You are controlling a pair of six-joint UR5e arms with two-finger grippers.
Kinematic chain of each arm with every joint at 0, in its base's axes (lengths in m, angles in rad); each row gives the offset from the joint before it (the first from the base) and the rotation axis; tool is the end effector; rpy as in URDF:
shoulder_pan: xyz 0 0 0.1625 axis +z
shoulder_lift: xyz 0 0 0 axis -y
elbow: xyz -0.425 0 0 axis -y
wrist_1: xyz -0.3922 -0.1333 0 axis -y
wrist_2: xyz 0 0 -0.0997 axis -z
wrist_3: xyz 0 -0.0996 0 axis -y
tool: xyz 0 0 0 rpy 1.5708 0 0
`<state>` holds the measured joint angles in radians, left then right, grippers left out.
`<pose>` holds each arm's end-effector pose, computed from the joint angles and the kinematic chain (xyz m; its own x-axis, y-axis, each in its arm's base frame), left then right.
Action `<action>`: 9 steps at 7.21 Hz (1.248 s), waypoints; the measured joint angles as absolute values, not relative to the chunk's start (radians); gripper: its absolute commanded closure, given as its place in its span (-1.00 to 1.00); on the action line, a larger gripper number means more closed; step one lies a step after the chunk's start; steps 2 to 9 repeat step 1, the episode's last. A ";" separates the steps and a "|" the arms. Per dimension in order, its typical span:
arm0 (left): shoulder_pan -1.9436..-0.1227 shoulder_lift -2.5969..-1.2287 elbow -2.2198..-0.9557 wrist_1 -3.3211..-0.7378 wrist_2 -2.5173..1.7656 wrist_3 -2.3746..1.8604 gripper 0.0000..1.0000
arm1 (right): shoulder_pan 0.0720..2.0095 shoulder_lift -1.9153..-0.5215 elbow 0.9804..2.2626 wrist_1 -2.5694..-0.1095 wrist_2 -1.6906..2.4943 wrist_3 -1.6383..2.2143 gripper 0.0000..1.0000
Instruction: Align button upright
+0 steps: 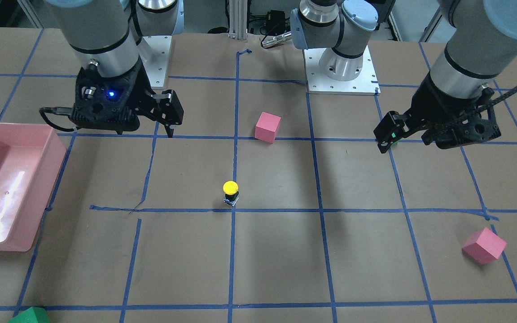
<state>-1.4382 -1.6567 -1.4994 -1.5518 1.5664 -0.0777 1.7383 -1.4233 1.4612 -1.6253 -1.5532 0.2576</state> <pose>-0.0627 -0.5418 0.4811 -0.9780 -0.2087 0.0047 -0.2087 0.9780 -0.0041 0.2258 -0.5254 0.4701 -0.9957 0.0897 -0.0212 0.0899 0.9959 -0.0116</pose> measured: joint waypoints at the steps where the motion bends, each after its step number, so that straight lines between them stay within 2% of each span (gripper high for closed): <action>1: -1.441 -1.643 -1.503 -1.555 1.521 -0.078 -1.00 | 1.774 -1.400 1.495 -1.714 -1.549 0.336 -1.00; 9: -1.441 -1.643 -1.503 -1.555 1.521 -0.078 -1.00 | 1.774 -1.400 1.495 -1.714 -1.549 0.336 -1.00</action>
